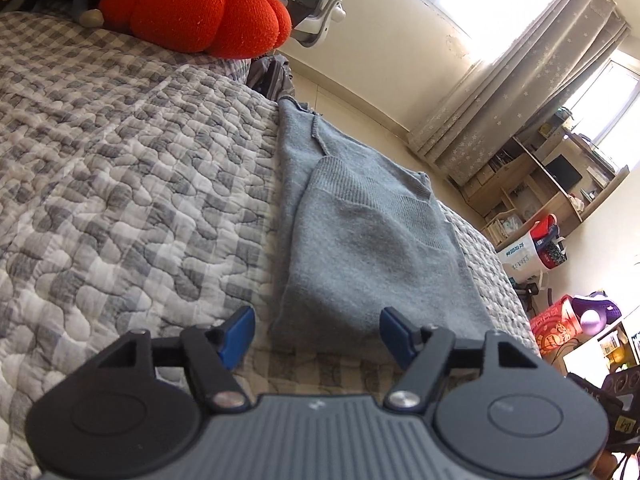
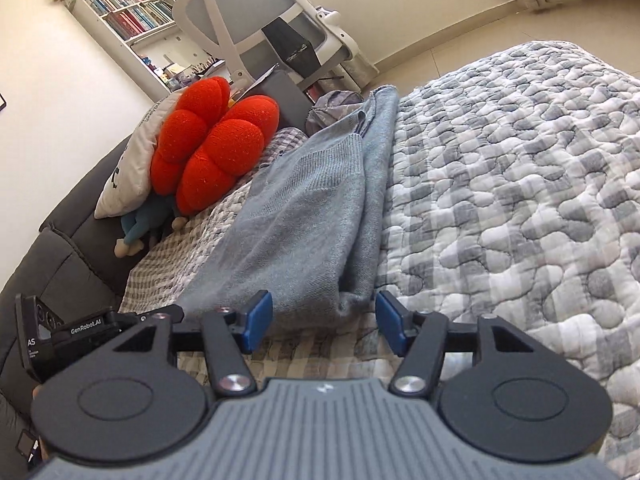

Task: Fold clothes
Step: 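Open both grippers and release the folded hem, then regrasp the folded hem edge with both grippers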

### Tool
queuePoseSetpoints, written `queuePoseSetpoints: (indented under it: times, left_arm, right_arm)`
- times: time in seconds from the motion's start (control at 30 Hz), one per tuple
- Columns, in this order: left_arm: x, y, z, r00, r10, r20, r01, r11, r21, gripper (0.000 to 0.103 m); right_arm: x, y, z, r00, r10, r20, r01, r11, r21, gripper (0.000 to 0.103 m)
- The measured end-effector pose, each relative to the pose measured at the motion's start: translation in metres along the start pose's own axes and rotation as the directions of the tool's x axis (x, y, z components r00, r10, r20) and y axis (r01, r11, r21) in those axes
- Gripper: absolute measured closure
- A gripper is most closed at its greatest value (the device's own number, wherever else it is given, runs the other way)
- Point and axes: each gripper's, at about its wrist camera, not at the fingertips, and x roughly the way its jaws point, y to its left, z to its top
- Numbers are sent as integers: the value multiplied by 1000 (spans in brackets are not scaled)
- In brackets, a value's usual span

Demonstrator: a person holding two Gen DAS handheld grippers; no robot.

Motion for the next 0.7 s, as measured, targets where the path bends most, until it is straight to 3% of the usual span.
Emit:
queuePoseSetpoints:
  times: [0.13, 0.17, 0.2, 0.23, 0.27, 0.37, 0.5, 0.7]
  left_arm:
    - [7, -2, 0, 1000, 4, 24, -3, 1000, -28, 37]
    - [8, -3, 0, 1000, 2, 28, -1, 999, -39, 40]
    - [9, -3, 0, 1000, 1, 31, 0, 999, -48, 50]
    - [10, -3, 0, 1000, 10, 29, -9, 999, -40, 62]
    - [11, -3, -1, 999, 18, 27, -17, 999, -33, 66]
    - [10, 4, -1, 1000, -6, 24, 7, 998, -56, 78]
    - [3, 11, -2, 999, -41, 31, 43, 996, -75, 87]
    - [-20, 10, -4, 995, -92, 28, 93, 994, -54, 90]
  right_arm:
    - [11, -2, 1, 999, 20, 33, -22, 999, 48, 42]
    - [12, -2, 1, 999, 21, 45, -24, 998, 63, 46]
    - [13, -2, 0, 998, 17, 52, -21, 997, 77, 49]
    - [14, -3, 0, 998, 5, 57, -10, 996, 86, 61]
    - [15, -4, 0, 998, -7, 61, 1, 995, 98, 73]
    - [15, -10, -3, 997, -14, 74, 3, 990, 141, 84]
    - [6, -6, -4, 995, -9, 102, -5, 990, 141, 88]
    - [-15, 10, 0, 991, 30, 129, -41, 995, 88, 90]
